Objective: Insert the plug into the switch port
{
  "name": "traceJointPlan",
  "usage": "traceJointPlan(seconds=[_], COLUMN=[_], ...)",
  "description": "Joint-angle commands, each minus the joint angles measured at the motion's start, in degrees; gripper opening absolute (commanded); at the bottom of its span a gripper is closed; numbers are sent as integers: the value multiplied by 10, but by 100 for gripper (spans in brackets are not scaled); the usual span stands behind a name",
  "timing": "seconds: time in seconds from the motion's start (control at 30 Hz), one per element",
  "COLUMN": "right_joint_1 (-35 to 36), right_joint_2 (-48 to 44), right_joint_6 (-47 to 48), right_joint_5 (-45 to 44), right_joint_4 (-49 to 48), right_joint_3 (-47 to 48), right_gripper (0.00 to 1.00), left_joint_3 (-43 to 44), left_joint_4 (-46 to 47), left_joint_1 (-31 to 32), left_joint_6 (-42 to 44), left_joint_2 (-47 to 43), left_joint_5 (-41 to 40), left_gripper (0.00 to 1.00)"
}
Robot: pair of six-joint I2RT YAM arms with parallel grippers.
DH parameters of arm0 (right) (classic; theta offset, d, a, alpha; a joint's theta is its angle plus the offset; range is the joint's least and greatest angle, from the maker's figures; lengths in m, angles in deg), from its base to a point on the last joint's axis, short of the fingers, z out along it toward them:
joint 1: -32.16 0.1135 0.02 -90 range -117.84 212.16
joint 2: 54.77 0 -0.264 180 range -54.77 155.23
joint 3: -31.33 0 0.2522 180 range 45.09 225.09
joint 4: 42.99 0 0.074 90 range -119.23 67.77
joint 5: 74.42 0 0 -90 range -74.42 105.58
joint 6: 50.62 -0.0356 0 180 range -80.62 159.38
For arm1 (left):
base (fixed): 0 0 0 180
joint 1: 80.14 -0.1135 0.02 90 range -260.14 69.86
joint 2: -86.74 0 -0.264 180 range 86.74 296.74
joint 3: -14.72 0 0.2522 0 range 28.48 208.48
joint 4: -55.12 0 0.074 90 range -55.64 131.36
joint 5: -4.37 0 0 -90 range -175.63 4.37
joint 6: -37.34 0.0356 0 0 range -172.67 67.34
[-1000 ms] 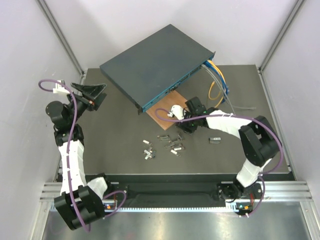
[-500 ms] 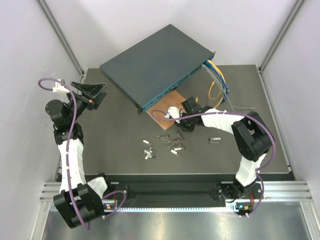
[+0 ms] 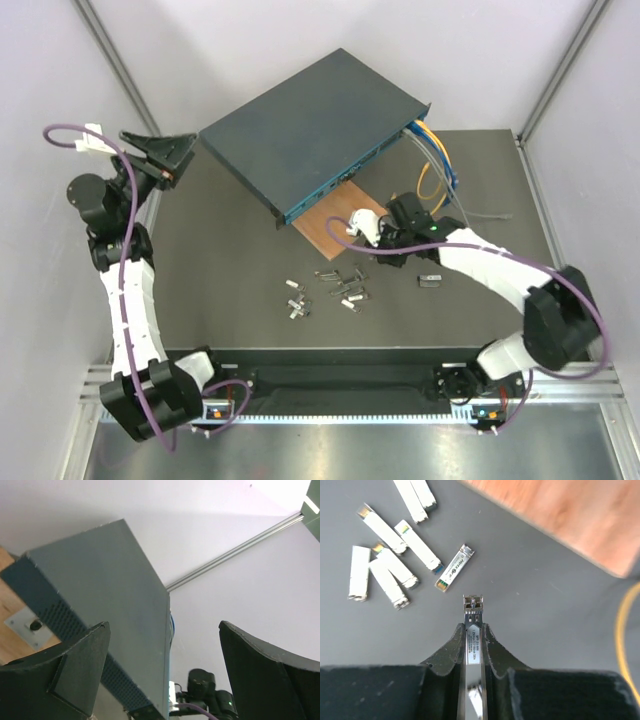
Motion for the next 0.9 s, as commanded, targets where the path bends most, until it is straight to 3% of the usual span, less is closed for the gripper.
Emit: traceJointPlan(seconds=[0.0, 0.13, 0.23, 0.33, 0.4, 0.47, 0.5, 0.6, 0.7, 0.87], right_joint_1=[-18, -42, -79, -131, -178, -205, -227, -241, -242, -241], right_joint_2=[-72, -128, -158, -169, -168, -167, -173, -200, -234, -248], right_joint_6=[-36, -76, -127, -198, -272, -334, -411, -533, -617, -714], right_joint_5=[37, 70, 109, 166, 218, 254, 264, 278, 256, 213], right_joint_4=[43, 68, 72, 52, 14, -27, -49, -182, -313, -413], right_joint_3=[35, 71, 114, 157, 183, 195, 196, 163, 106, 69], right_gripper=[0, 0, 0, 0, 0, 0, 0, 0, 0, 0], left_joint_3=[54, 124, 182, 252, 278, 311, 322, 359, 395, 425], left_joint_4=[39, 66, 6, -147, -230, -270, -292, -354, -399, -413], left_joint_1=[-5, -2, 37, 141, 247, 337, 365, 471, 567, 693], left_joint_6=[-10, -19, 68, 237, 349, 413, 476, 594, 678, 735], left_joint_2=[21, 49, 57, 66, 87, 113, 123, 160, 204, 262], left_joint_5=[-11, 7, -4, -59, -92, -146, -164, -245, -325, -412], left_gripper=[94, 94, 93, 93, 92, 91, 90, 89, 89, 85])
